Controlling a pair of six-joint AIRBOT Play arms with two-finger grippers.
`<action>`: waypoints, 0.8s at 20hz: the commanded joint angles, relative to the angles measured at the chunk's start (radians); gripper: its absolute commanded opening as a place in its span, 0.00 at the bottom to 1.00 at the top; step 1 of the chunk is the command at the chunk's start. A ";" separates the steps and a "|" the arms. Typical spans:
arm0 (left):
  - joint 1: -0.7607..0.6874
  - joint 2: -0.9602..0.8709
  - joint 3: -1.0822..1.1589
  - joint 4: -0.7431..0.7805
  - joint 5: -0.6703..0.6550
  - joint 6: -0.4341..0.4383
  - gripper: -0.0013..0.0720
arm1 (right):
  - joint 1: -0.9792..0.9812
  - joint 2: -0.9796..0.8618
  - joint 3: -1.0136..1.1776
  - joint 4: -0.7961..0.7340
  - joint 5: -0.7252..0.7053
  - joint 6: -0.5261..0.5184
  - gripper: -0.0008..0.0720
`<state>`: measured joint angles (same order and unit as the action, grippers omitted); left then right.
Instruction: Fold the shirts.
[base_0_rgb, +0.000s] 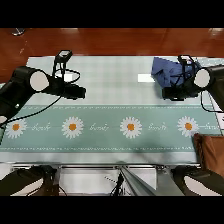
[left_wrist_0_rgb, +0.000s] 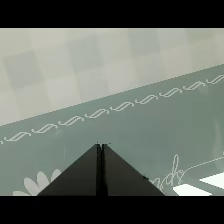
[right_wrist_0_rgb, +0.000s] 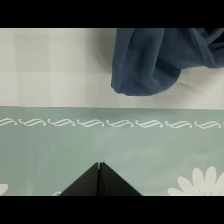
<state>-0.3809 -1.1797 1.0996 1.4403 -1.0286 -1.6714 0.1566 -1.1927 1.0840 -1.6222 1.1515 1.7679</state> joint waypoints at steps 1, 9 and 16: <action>0.000 0.000 0.000 0.000 0.000 0.000 0.05 | 0.001 0.000 0.000 0.000 0.000 0.000 0.04; 0.000 -0.027 0.000 0.000 0.192 0.000 0.05 | 0.001 0.000 0.000 -0.043 -0.293 0.000 0.04; 0.025 -0.062 0.000 0.023 0.391 0.001 0.98 | -0.077 -0.095 0.002 -0.283 -0.759 0.144 0.87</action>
<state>-0.3683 -1.2312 1.0996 1.4479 -0.7219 -1.6718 0.1303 -1.2316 1.0840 -1.7985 0.6193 1.8088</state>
